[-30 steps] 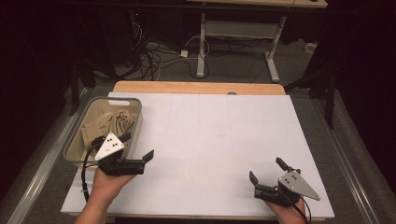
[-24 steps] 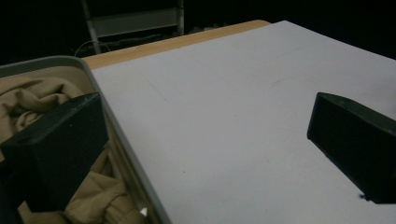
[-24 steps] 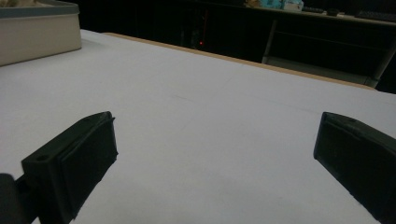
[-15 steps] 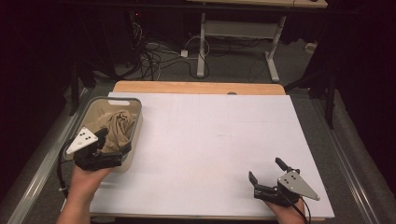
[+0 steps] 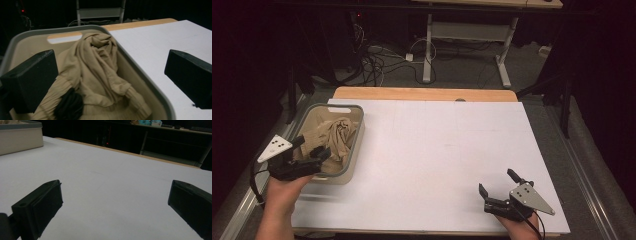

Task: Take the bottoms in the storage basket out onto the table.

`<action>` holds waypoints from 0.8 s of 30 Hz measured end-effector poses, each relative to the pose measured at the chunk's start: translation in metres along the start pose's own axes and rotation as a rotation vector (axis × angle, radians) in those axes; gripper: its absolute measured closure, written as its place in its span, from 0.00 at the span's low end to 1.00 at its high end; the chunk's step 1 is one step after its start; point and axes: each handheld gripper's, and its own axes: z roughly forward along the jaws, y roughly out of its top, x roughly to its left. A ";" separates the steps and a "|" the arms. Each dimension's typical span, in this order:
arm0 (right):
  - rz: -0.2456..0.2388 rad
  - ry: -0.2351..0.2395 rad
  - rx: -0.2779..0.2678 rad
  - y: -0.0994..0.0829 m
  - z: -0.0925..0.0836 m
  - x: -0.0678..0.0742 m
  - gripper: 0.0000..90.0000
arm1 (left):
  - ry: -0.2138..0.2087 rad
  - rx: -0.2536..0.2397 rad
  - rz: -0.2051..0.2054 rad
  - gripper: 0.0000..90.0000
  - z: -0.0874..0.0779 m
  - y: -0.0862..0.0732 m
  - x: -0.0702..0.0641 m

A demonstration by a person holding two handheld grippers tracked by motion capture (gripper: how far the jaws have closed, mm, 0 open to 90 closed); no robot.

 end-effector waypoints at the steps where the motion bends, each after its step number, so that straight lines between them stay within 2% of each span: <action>1: 0.000 0.000 0.000 0.000 0.000 0.000 0.00 | 0.008 -0.003 -0.004 0.00 -0.002 0.000 0.003; 9: -0.001 0.000 0.000 0.000 0.000 0.000 0.00 | 0.042 0.000 -0.038 0.00 -0.012 -0.004 0.025; 19: -0.001 -0.004 -0.002 0.000 -0.001 -0.001 0.00 | 0.117 0.000 -0.067 0.00 -0.028 -0.011 0.051; 24: -0.003 -0.002 -0.003 0.000 0.000 0.000 0.00 | 0.120 0.011 -0.083 0.00 -0.030 -0.016 0.060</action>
